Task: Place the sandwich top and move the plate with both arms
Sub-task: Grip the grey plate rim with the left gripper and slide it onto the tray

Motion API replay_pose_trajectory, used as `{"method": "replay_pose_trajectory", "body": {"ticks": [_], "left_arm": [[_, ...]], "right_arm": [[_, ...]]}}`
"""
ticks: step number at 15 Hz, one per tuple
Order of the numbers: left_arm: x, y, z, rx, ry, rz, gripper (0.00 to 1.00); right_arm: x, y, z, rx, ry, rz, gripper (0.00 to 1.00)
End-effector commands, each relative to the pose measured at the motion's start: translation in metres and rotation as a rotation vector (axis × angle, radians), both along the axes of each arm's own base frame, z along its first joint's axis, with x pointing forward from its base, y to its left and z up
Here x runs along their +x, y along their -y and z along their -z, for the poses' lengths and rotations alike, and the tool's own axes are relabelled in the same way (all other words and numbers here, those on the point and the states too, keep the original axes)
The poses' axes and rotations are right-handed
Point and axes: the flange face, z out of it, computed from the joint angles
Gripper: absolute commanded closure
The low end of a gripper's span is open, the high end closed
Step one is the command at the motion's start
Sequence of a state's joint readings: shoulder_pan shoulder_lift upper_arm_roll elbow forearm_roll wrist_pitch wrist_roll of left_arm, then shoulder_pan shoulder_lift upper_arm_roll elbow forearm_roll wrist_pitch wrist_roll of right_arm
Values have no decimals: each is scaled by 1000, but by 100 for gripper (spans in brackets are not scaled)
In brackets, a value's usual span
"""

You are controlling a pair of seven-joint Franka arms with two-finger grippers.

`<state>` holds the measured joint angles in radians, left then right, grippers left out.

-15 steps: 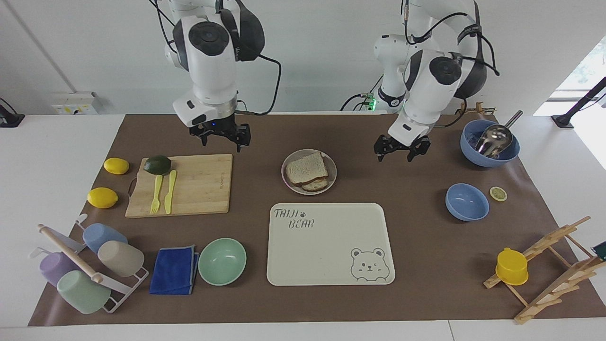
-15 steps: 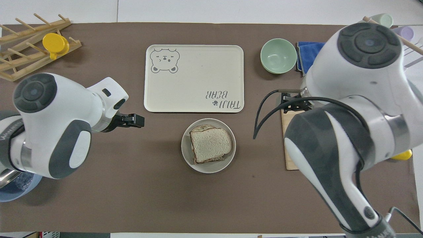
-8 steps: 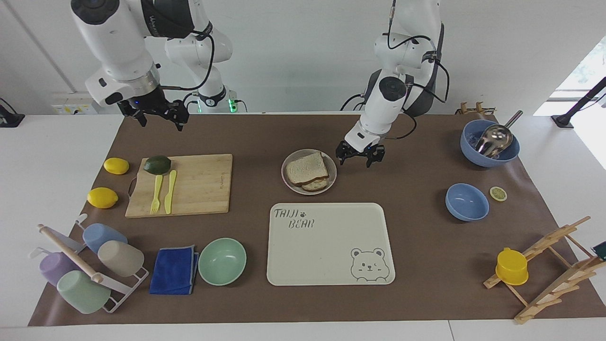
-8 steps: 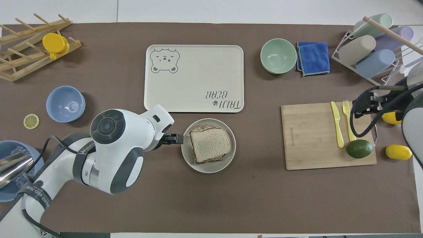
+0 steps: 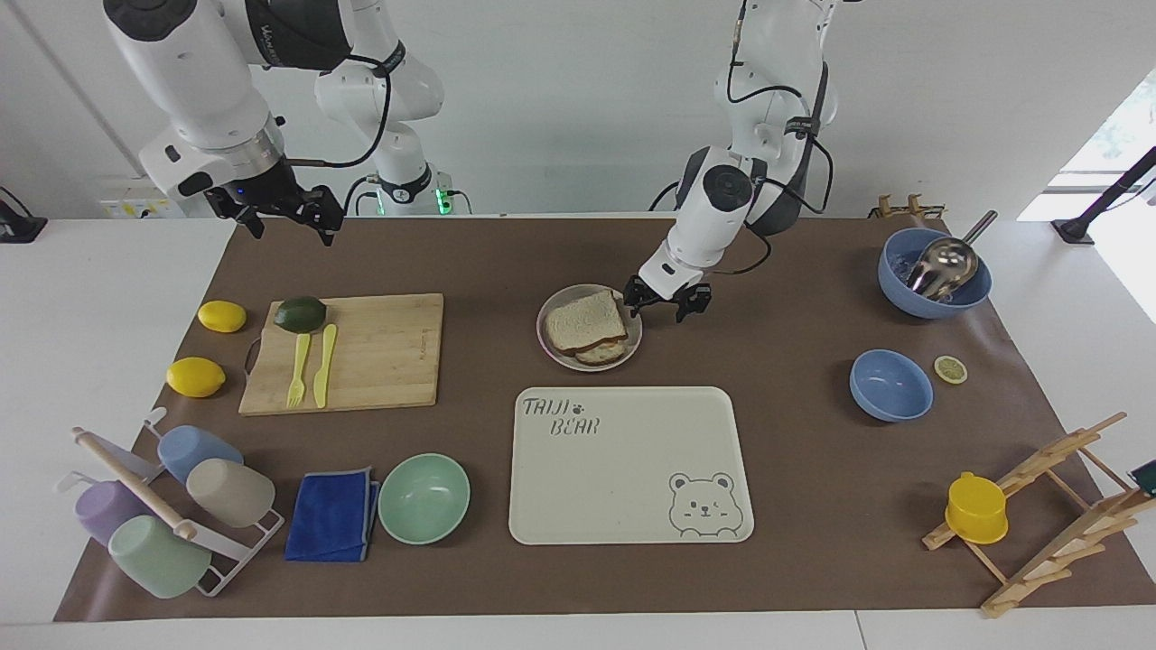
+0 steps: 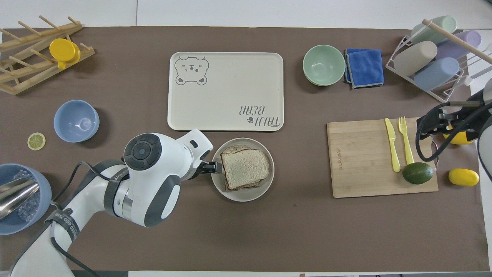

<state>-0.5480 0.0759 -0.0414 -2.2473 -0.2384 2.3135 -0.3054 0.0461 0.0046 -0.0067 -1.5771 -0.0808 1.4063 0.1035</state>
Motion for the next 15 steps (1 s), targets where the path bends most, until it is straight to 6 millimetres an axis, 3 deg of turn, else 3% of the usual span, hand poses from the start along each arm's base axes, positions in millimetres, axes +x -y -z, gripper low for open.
{"method": "replay_pose_trajectory", "body": {"ticks": [1, 9, 12, 15], "left_arm": [[-5, -1, 11, -23, -14, -40, 19], [-19, 7, 30, -62, -26, -89, 45], [-19, 7, 31, -65, -29, -93, 54], [-20, 8, 32, -77, -41, -112, 69]], "right_arm": [[-12, 3, -3, 35, -1, -31, 0], [-4, 10, -2, 27, 23, -23, 0], [-6, 4, -4, 35, 21, -34, 0], [-4, 8, -1, 39, 18, -28, 0]]}}
